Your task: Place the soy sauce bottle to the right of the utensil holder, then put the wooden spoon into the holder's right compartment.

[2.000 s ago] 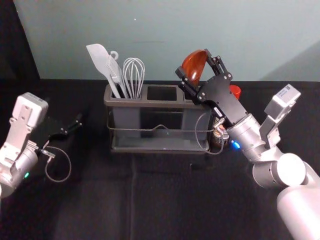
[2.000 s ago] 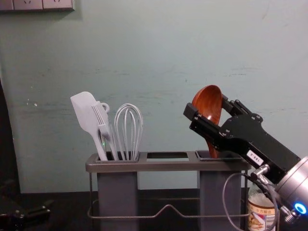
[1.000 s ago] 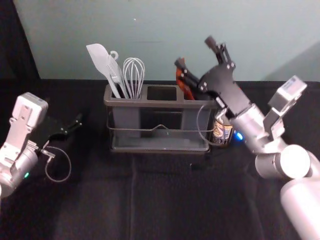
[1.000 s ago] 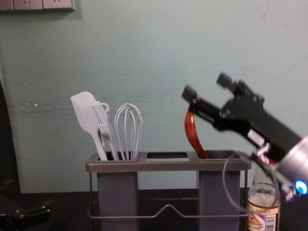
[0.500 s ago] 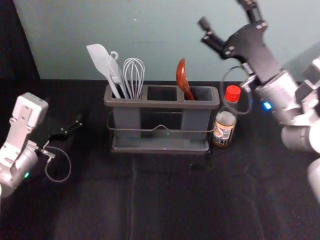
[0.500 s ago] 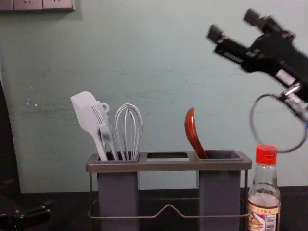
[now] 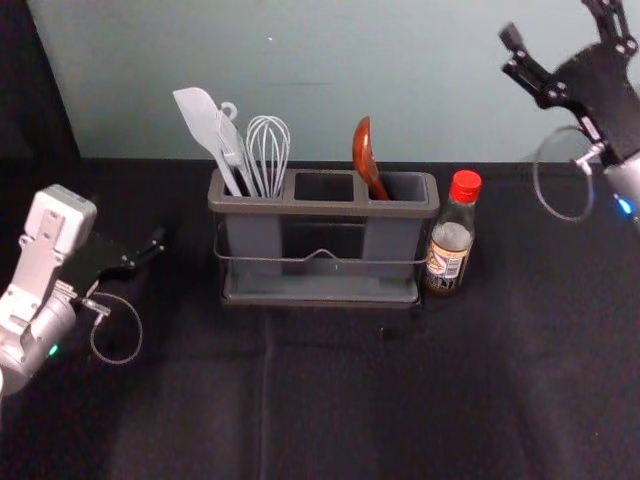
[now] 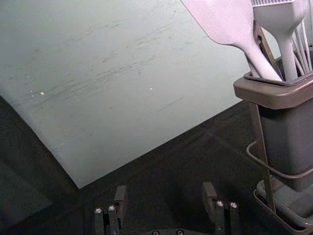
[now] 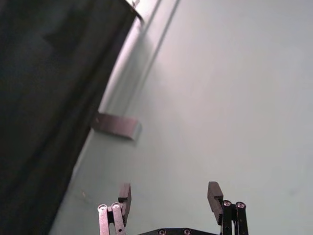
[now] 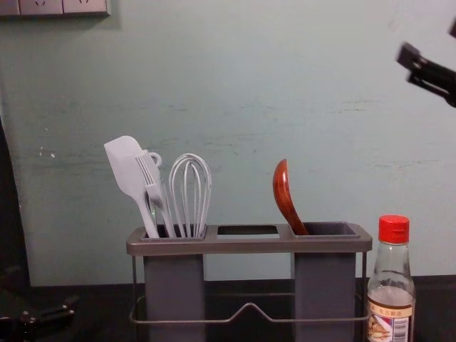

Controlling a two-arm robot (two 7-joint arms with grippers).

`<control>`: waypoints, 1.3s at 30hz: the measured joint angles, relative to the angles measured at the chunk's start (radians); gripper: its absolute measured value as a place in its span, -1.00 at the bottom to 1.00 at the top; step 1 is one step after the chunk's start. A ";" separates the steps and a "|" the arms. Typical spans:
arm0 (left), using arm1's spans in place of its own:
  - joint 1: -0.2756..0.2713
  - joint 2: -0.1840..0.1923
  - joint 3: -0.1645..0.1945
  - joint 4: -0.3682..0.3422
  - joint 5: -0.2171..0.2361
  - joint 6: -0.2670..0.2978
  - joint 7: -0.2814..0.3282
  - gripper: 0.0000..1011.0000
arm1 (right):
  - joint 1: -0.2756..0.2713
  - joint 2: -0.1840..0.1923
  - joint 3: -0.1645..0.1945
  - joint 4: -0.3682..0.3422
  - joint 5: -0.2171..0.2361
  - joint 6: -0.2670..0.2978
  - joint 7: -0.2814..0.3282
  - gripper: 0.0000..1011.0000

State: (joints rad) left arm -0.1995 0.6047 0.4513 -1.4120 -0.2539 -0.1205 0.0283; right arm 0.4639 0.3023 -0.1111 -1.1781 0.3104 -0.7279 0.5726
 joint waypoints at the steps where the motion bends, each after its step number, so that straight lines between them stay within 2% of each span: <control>1: 0.000 0.000 0.000 0.000 0.000 0.000 0.000 0.98 | -0.004 0.003 0.004 0.002 -0.004 0.004 -0.004 0.98; 6: 0.000 0.000 0.000 0.000 0.000 0.000 0.000 0.98 | -0.032 0.022 0.027 0.010 -0.048 0.047 -0.045 0.98; 9: 0.000 0.000 0.000 0.000 0.000 0.000 0.000 0.98 | -0.068 0.037 0.037 -0.002 -0.104 0.124 -0.097 0.98; 10: 0.000 0.000 0.000 0.000 0.000 0.000 0.000 0.98 | -0.068 0.037 0.037 -0.002 -0.104 0.124 -0.097 0.98; 12: 0.000 0.000 0.000 0.000 0.000 0.000 0.000 0.98 | -0.088 0.044 0.038 -0.017 -0.137 0.182 -0.129 0.98; 13: 0.000 0.000 0.000 0.000 0.000 0.000 0.000 0.98 | -0.101 0.051 0.038 -0.031 -0.163 0.230 -0.152 0.98; 16: 0.000 0.000 0.000 0.000 0.000 0.000 0.000 0.98 | -0.121 0.060 0.034 -0.054 -0.200 0.317 -0.191 0.98; 21: 0.000 0.000 0.000 0.000 0.000 0.000 0.000 0.98 | -0.139 0.070 0.021 -0.076 -0.245 0.423 -0.230 0.98; 22: 0.000 0.000 0.000 0.000 0.000 0.000 0.000 0.98 | -0.139 0.070 0.021 -0.076 -0.245 0.423 -0.230 0.98; 26: 0.000 0.000 0.000 0.000 0.000 0.000 0.000 0.98 | -0.146 0.081 -0.001 -0.085 -0.273 0.498 -0.238 0.98; 30: 0.000 0.000 0.000 0.000 0.000 0.000 0.000 0.98 | -0.150 0.084 -0.017 -0.084 -0.283 0.534 -0.237 0.98; 39: 0.000 0.000 0.000 0.000 0.000 0.000 0.000 0.98 | -0.168 0.077 -0.030 -0.078 -0.281 0.549 -0.244 0.98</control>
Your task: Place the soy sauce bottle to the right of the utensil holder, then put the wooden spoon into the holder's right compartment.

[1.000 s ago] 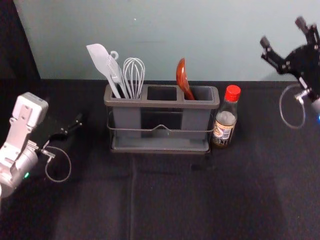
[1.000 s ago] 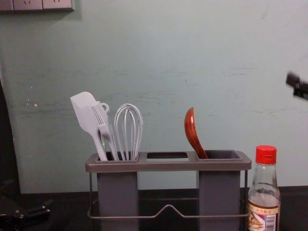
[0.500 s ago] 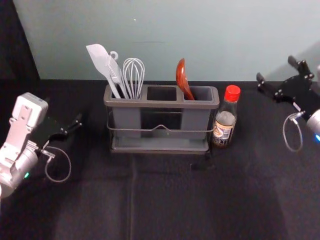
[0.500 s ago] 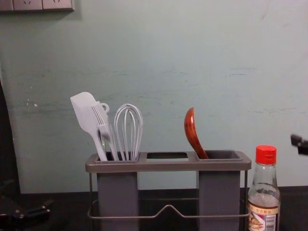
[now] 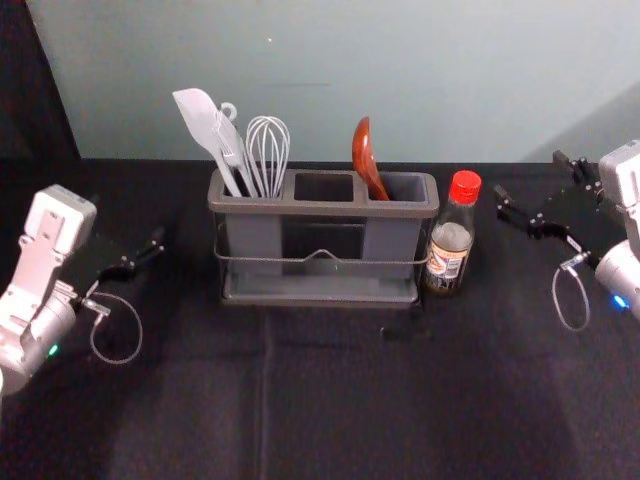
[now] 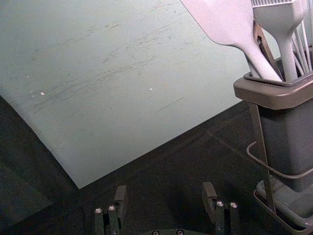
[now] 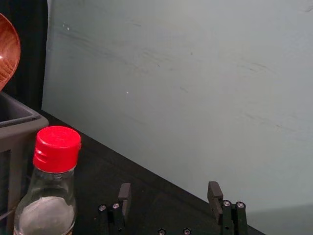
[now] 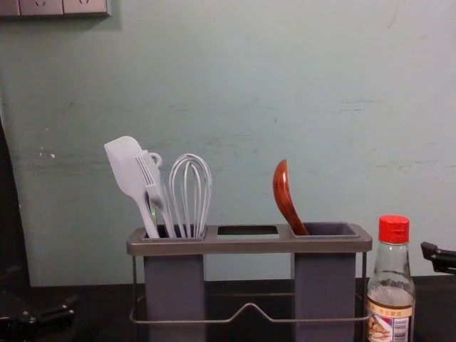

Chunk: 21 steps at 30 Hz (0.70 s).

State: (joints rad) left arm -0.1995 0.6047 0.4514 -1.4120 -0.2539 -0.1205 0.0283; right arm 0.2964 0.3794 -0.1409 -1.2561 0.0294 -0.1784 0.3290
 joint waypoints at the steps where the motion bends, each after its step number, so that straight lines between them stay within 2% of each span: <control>1: 0.000 0.000 0.000 0.000 0.000 0.000 0.000 0.98 | -0.001 0.000 0.000 -0.001 0.001 0.000 0.000 0.98; 21: 0.000 0.000 0.000 0.000 0.000 0.000 0.000 0.98 | -0.004 -0.001 0.000 -0.005 0.003 -0.005 -0.002 0.98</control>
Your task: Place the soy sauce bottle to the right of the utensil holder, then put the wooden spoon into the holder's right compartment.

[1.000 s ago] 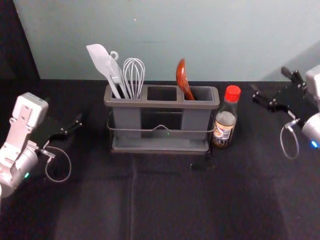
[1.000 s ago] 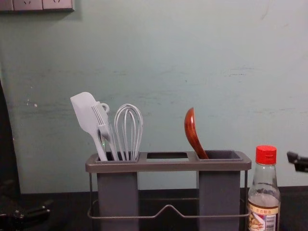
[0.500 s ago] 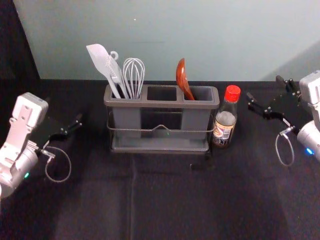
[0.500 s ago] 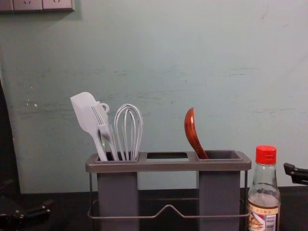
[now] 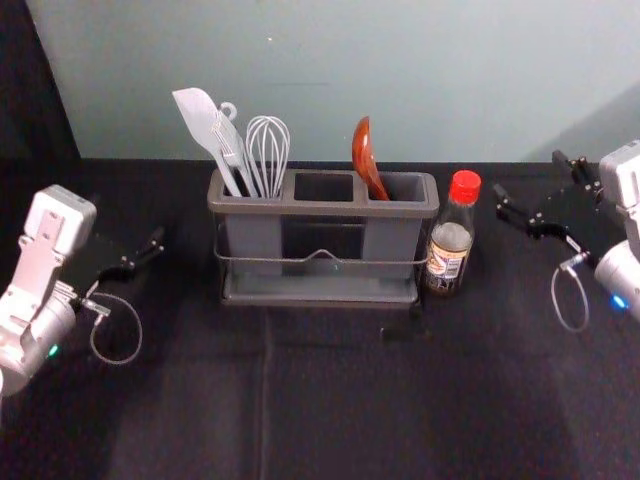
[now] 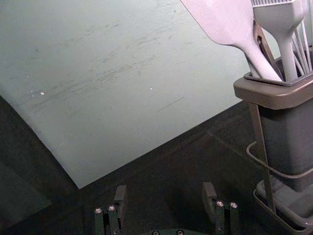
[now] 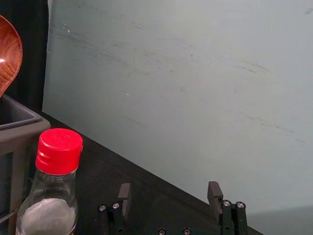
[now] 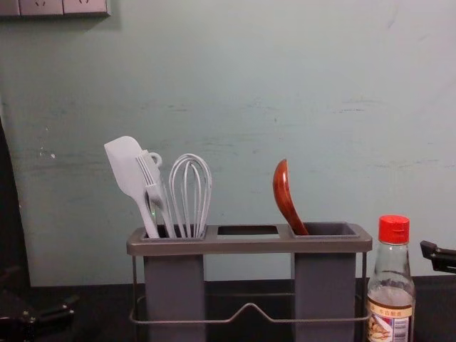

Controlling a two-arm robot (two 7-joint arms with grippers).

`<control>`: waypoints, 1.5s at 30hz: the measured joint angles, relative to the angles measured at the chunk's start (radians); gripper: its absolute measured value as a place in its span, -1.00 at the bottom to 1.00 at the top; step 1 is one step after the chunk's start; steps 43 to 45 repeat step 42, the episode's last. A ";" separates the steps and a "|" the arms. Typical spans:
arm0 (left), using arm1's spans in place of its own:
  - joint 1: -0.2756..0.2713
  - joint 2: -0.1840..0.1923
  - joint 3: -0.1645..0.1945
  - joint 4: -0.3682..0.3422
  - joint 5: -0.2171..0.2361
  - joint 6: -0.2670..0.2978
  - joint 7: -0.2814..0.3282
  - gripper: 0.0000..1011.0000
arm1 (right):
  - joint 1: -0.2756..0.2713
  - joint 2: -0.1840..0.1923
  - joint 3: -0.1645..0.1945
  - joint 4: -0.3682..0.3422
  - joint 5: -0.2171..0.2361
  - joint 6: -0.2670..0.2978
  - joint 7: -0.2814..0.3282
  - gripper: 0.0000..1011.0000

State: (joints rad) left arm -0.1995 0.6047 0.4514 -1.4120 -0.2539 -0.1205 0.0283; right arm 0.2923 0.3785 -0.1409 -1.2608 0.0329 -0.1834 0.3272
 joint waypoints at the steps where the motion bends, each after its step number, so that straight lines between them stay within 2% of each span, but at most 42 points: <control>1: 0.000 0.000 0.000 0.000 0.000 0.000 0.000 0.98 | 0.000 0.000 0.000 0.000 0.000 0.000 0.000 0.98; 45: 0.000 0.000 0.000 0.000 0.000 0.000 0.000 0.98 | 0.001 0.000 0.000 0.001 0.000 0.001 0.001 0.98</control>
